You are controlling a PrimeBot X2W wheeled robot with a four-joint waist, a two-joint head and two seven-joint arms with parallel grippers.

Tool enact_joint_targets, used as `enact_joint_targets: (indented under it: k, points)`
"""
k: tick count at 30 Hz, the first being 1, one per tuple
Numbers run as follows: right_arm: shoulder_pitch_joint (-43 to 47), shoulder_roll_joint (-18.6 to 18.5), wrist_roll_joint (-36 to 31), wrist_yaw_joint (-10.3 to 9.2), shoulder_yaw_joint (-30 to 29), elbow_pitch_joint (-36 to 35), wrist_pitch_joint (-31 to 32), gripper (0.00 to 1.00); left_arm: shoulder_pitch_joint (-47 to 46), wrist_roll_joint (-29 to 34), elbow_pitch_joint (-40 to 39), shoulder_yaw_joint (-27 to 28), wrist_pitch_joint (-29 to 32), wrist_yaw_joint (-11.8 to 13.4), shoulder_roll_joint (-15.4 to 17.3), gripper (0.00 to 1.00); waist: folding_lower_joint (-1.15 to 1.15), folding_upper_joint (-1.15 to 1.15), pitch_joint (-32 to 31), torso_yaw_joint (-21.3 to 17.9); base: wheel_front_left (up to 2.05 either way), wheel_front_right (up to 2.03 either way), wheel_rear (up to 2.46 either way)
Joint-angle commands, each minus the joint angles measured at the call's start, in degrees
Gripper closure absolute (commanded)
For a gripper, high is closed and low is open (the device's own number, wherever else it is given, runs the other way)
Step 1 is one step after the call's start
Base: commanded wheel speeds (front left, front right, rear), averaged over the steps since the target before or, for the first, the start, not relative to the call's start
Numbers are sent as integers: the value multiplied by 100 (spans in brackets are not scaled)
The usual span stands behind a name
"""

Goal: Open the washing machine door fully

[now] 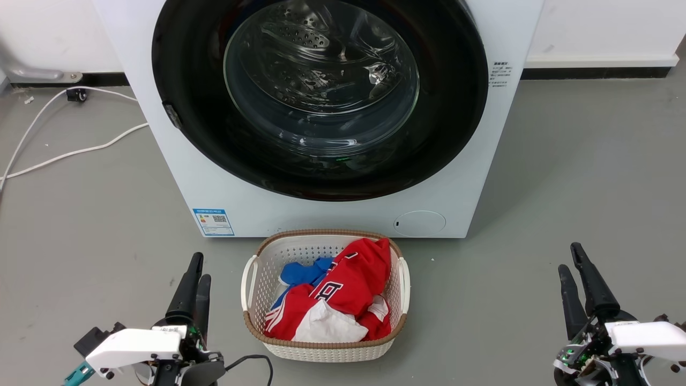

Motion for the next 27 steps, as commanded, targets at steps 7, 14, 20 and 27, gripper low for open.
enact_joint_targets:
  k: [7, 14, 20, 27]
  points:
    - [-8, -61, -555, 2, 98, -331, -225, 0, -139, 654, -366, -149, -221, -10, 21, 0, 0, 0, 13, -9, 0, 0, 0]
    - [18, -66, -1361, 3, 136, -527, -394, 0, -135, 1650, -636, -267, -391, -11, 18, 0, 0, 0, 22, -13, 0, 0, 0]
    - [46, -106, -2253, 4, 187, -674, -525, 0, -110, 2621, -780, -343, -528, -11, 18, 0, 0, 0, 28, -10, 0, 0, 0]
    - [54, -126, -3353, 5, 237, -810, -561, 0, -92, 3674, -923, -445, -677, 25, 29, 0, 0, 0, 37, 6, 0, 0, 0]
